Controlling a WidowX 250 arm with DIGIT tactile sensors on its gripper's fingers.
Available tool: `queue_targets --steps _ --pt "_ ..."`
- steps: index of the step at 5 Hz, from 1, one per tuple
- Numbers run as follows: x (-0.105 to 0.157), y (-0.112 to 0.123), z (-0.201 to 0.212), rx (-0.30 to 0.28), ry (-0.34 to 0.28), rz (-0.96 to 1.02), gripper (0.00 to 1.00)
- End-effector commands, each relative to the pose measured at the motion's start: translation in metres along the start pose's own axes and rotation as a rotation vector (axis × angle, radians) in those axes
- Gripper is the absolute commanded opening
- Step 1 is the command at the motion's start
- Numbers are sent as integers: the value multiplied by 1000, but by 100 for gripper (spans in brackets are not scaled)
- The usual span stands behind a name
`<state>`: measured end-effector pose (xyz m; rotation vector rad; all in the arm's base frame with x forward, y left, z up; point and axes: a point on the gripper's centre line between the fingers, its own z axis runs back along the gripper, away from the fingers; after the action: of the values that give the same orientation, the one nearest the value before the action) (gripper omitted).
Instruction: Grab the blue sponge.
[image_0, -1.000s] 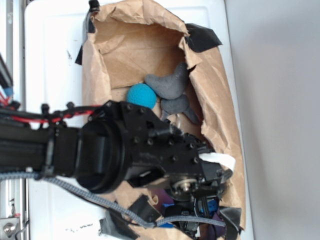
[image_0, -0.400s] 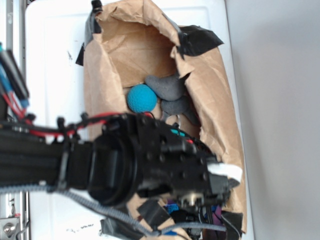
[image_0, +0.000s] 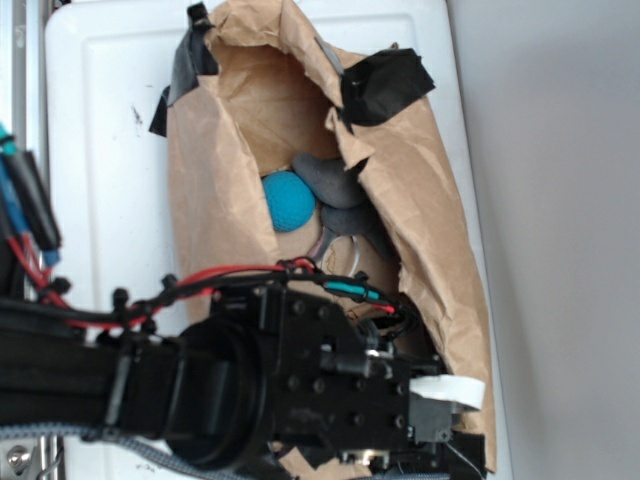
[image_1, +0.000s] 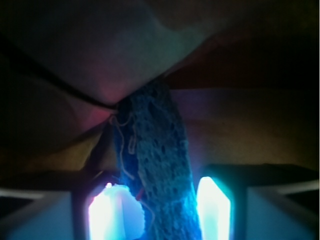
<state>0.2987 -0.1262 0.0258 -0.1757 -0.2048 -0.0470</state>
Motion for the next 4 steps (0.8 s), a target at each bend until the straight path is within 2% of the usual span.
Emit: queue_targets --steps 1,2,3,4 --pt "2 -1 13 -48 -43 28 0" --pt "9 20 45 -161 -100 192 0" --pt "8 37 75 -230 -159 307 0" --pt "1 39 91 -203 -205 289 0"
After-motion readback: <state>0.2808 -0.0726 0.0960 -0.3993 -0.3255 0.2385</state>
